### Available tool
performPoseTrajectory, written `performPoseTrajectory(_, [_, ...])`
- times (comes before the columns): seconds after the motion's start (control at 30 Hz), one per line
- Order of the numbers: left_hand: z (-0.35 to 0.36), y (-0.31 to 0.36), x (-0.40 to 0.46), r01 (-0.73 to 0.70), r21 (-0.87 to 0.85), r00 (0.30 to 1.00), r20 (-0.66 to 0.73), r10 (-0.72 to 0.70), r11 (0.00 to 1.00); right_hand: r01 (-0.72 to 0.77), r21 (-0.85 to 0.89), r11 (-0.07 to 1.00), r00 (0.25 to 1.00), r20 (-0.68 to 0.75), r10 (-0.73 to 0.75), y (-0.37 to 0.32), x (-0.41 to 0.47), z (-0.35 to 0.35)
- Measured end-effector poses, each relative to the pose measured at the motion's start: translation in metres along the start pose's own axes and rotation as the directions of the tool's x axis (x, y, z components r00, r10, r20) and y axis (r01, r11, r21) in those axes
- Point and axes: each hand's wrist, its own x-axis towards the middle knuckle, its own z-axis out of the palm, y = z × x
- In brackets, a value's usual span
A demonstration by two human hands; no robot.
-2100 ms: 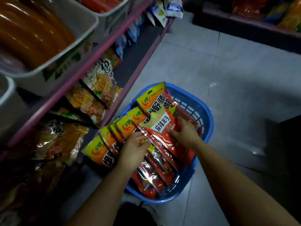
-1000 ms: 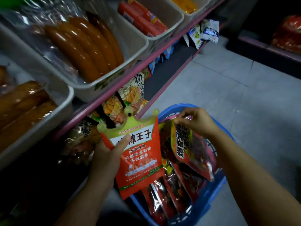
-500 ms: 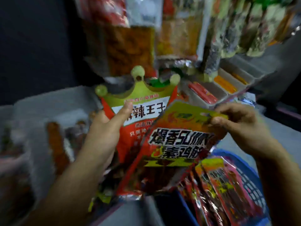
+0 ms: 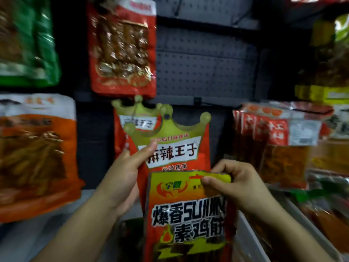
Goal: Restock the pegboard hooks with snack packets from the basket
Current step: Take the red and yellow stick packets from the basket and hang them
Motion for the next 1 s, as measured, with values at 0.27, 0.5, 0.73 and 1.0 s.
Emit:
performPoseTrajectory(0.27, [-0.049, 0.073, 0.013, -0.290, 0.625, 0.909, -0.057, 0.413, 0.724, -0.006, -0.062, 0.998, 1.000, 0.004, 0.006, -0.010, 0.022, 0.051])
performPoseTrajectory(0.5, [-0.030, 0.089, 0.034, -0.385, 0.739, 0.845, 0.040, 0.534, 0.554, -0.022, -0.044, 0.999, 0.998, -0.063, 0.019, -0.019, 0.018, 0.054])
performPoseTrajectory(0.73, [-0.021, 0.098, 0.033, -0.470, 0.707, 0.808, 0.104, 0.579, 0.529, 0.004, -0.015, 1.000, 0.999, -0.048, -0.005, -0.033, 0.014, 0.051])
performPoseTrajectory(1.0, [-0.024, 0.102, 0.049, -0.302, 0.642, 0.915, -0.011, 0.403, 0.705, -0.038, 0.019, 0.999, 0.999, -0.026, 0.039, -0.027, 0.020, 0.055])
